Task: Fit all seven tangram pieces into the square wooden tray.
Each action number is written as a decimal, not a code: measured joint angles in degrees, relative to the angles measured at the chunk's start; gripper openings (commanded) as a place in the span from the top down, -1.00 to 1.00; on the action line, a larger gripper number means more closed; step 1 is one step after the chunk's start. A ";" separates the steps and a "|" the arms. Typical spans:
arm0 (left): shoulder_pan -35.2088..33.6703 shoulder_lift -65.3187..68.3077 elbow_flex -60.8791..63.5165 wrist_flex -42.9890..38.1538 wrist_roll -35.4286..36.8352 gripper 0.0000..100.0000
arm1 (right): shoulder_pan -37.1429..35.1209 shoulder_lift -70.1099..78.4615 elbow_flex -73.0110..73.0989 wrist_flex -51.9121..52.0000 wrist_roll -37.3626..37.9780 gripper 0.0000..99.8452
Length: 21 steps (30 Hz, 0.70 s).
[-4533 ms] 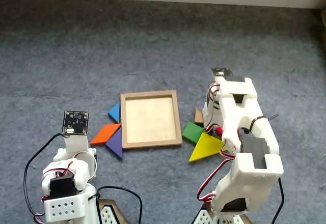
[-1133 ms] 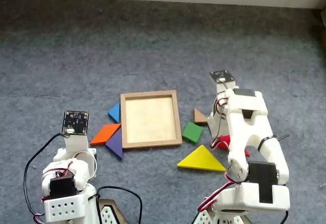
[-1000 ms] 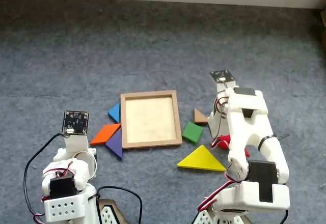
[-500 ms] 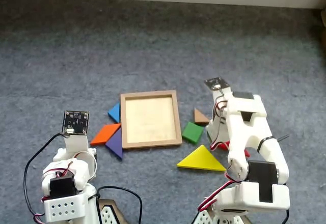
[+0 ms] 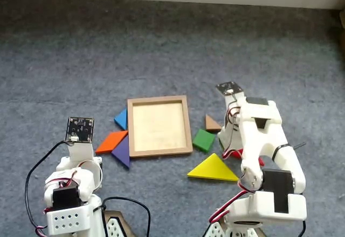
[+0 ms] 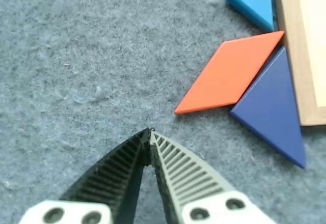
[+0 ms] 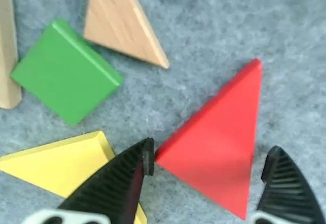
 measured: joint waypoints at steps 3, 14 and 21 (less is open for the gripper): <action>0.00 0.00 0.00 0.00 0.00 0.98 | 0.00 0.00 0.00 -0.44 0.00 0.51; 0.00 0.00 0.00 0.00 0.00 0.98 | 1.93 0.00 0.00 -0.79 0.00 0.45; 0.00 0.00 0.00 0.00 0.00 0.98 | 2.11 0.00 0.00 4.75 0.00 0.25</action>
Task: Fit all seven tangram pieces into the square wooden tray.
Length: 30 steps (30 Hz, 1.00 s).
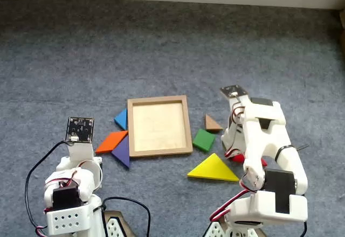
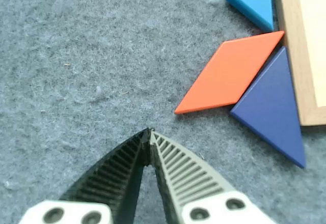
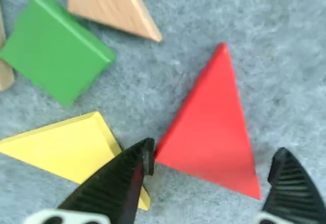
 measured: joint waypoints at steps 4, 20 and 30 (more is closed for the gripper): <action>0.00 0.00 0.00 0.00 0.00 0.98 | -0.44 -0.53 0.00 1.14 3.34 0.25; 0.00 0.00 0.00 0.00 0.00 0.98 | -1.32 -2.29 7.56 -6.15 5.63 0.29; 0.00 0.00 0.00 0.00 0.00 0.98 | 2.99 2.81 2.37 -6.24 9.23 0.62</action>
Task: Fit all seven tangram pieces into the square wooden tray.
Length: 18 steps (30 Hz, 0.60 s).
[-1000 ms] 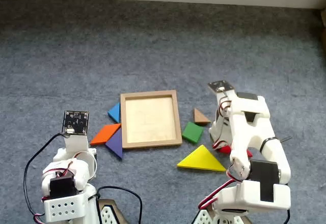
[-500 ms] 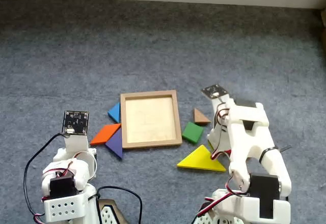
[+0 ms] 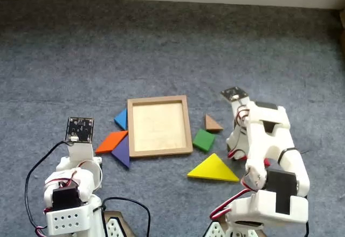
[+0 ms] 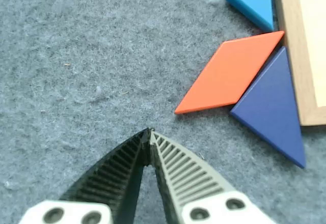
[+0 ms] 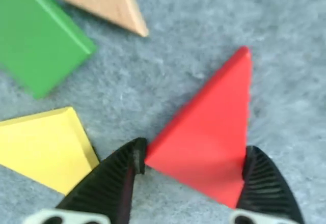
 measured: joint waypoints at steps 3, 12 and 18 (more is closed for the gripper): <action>0.00 0.00 0.00 0.00 0.00 0.98 | 0.00 0.00 0.00 -0.18 0.00 0.63; 0.00 0.00 0.00 0.00 0.00 0.98 | -0.35 -0.70 -4.31 6.77 0.35 0.63; 0.00 0.00 0.00 0.00 0.00 0.98 | -4.22 -7.56 -4.57 11.16 0.62 0.63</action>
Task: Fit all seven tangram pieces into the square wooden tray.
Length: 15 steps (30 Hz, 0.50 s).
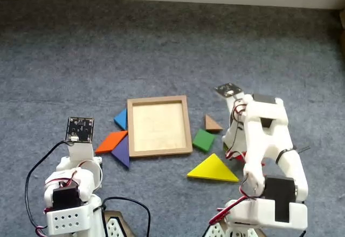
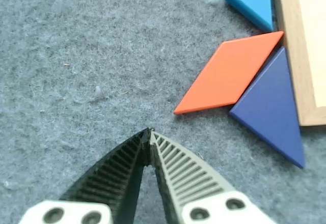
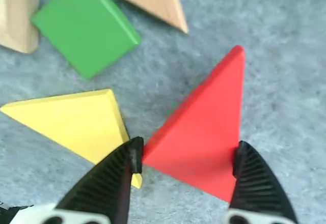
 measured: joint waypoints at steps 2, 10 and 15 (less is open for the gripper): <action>0.00 0.00 0.00 0.00 0.00 0.98 | -1.49 -2.02 0.00 0.88 0.00 0.63; 0.00 0.00 0.00 0.00 0.00 0.98 | -8.09 -7.21 0.00 2.55 -2.02 0.63; 0.00 0.00 0.00 0.00 0.00 0.98 | -9.76 -7.74 0.00 2.55 -4.31 0.62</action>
